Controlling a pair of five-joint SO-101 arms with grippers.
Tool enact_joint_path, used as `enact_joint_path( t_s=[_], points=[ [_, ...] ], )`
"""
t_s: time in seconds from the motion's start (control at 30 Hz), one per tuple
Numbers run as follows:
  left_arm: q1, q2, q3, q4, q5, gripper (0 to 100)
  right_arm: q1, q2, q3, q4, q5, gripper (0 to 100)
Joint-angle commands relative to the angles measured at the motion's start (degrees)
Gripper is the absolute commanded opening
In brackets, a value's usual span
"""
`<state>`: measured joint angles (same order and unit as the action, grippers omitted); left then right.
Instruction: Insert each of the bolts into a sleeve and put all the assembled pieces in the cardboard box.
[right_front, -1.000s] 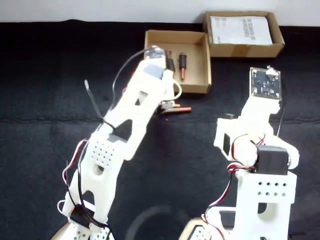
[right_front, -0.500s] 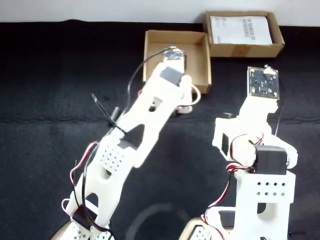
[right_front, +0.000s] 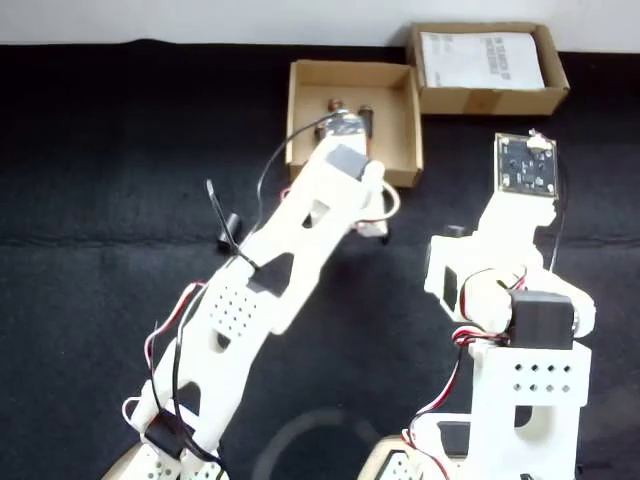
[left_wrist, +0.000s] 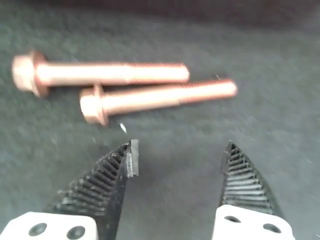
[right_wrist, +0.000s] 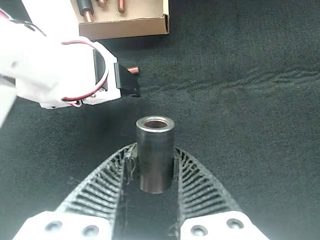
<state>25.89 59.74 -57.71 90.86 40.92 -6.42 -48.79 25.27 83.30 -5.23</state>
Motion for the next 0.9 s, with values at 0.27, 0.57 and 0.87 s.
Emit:
enact_joint_path(
  t_s=[0.27, 0.57, 0.87],
  points=[
    [-5.8, 1.8, -2.2, -5.9, -0.7, 27, -0.7, -0.8, 3.5, -2.9, 0.6, 0.6],
    [-8.5, 1.8, -2.2, -17.1, -0.7, 27, -0.7, -0.9, 4.8, -3.2, 1.8, 0.6],
    [-8.4, 2.2, -2.2, -18.2, 4.4, 27, -0.7, -0.9, 5.1, -3.2, 1.8, 0.6]
  ],
)
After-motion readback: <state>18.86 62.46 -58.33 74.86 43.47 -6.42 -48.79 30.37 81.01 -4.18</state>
